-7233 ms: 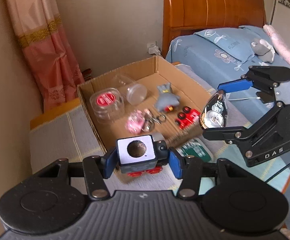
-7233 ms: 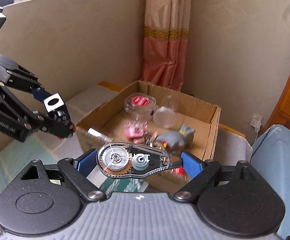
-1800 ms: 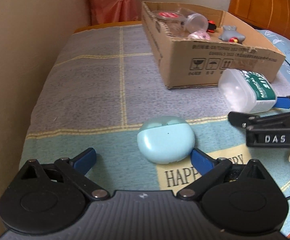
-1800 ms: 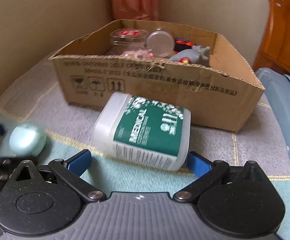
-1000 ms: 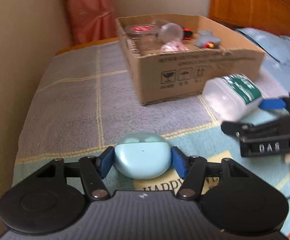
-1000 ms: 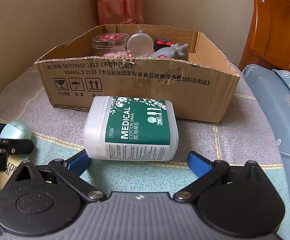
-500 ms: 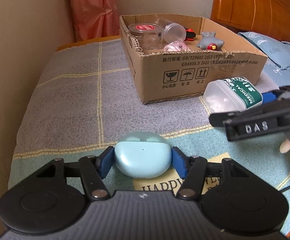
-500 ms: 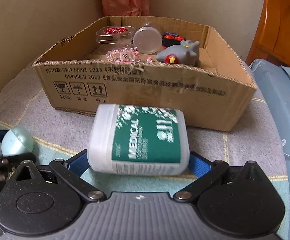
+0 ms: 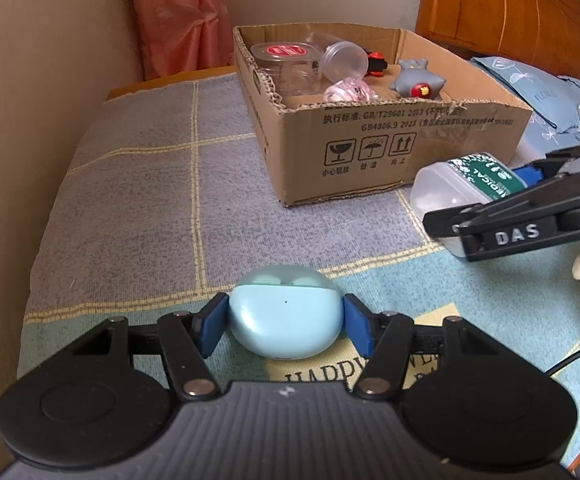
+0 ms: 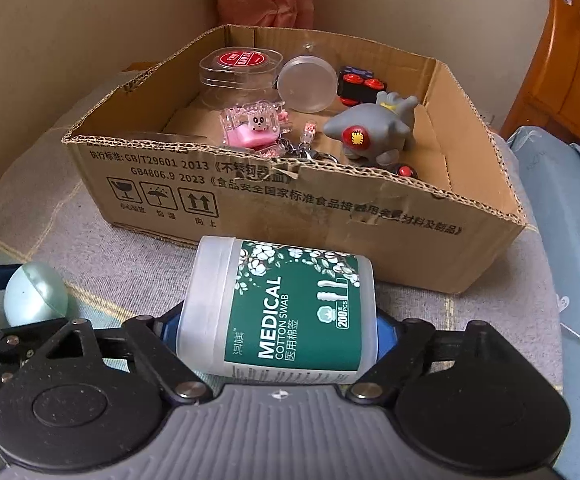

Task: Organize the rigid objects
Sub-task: 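Grasp the white MEDICAL cotton swab bottle with right tool while left holds case, then carry the earbud case and swab bottle into the box and open both tools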

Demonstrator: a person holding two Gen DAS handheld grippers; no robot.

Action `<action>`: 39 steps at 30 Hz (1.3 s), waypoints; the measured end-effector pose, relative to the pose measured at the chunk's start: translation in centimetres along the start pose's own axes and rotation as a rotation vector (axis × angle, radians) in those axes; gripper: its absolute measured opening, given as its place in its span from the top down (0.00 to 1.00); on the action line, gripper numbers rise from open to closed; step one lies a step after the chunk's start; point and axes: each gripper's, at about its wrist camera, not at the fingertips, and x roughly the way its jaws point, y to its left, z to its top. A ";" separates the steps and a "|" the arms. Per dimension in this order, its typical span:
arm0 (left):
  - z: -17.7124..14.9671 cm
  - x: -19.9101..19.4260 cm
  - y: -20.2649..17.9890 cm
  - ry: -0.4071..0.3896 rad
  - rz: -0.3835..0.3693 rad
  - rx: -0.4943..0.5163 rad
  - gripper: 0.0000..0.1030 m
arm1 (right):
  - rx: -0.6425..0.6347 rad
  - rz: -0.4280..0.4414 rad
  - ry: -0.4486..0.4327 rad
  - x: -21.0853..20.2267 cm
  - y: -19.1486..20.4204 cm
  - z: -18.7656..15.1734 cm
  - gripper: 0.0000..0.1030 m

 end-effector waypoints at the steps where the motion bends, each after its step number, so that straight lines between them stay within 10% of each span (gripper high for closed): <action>1: 0.1 0.0 0.0 0.005 -0.004 0.004 0.41 | -0.010 0.014 -0.004 -0.2 0.0 -0.1 0.15; 23: 2.7 -3.6 -0.6 0.005 -0.092 0.135 0.41 | -0.186 0.130 -0.051 -8.0 -1.6 -0.4 0.15; 39: 13.8 -4.6 -3.4 -0.127 -0.096 0.303 0.41 | -0.178 0.133 -0.197 -11.0 -3.1 4.8 0.15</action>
